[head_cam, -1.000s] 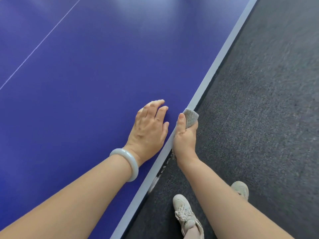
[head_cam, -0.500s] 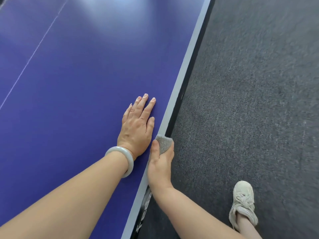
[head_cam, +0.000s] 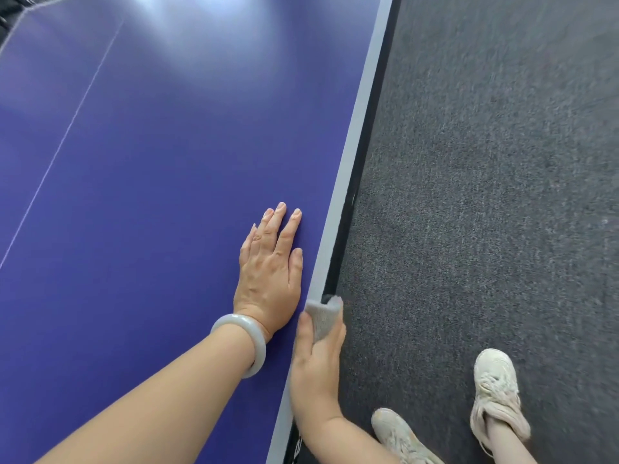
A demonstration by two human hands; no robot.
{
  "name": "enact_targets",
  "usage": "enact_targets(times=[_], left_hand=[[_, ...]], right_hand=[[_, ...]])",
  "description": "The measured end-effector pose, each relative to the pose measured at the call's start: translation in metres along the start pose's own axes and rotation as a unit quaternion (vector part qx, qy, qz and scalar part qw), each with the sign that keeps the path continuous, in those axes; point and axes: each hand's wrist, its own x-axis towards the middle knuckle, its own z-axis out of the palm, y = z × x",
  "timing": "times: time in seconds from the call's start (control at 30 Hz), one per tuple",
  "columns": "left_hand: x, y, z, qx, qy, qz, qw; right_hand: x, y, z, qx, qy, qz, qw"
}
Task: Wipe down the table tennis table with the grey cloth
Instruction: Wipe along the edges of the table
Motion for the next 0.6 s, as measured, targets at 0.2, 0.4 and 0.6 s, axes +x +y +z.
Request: enact_targets(times=[0.2, 0.4, 0.6], left_hand=[[0.001, 0.000, -0.002, -0.002, -0.001, 0.005, 1.000], [0.000, 0.001, -0.002, -0.007, -0.007, -0.002, 1.000], [0.001, 0.000, -0.001, -0.006, -0.004, -0.004, 1.000]], right_hand=[[0.142, -0.057, 0.005, 0.014, 0.031, -0.007, 0.999], [0.110, -0.043, 0.009, 0.004, 0.076, -0.038, 0.996], [0.073, -0.035, 0.001, 0.022, 0.008, -0.092, 0.995]])
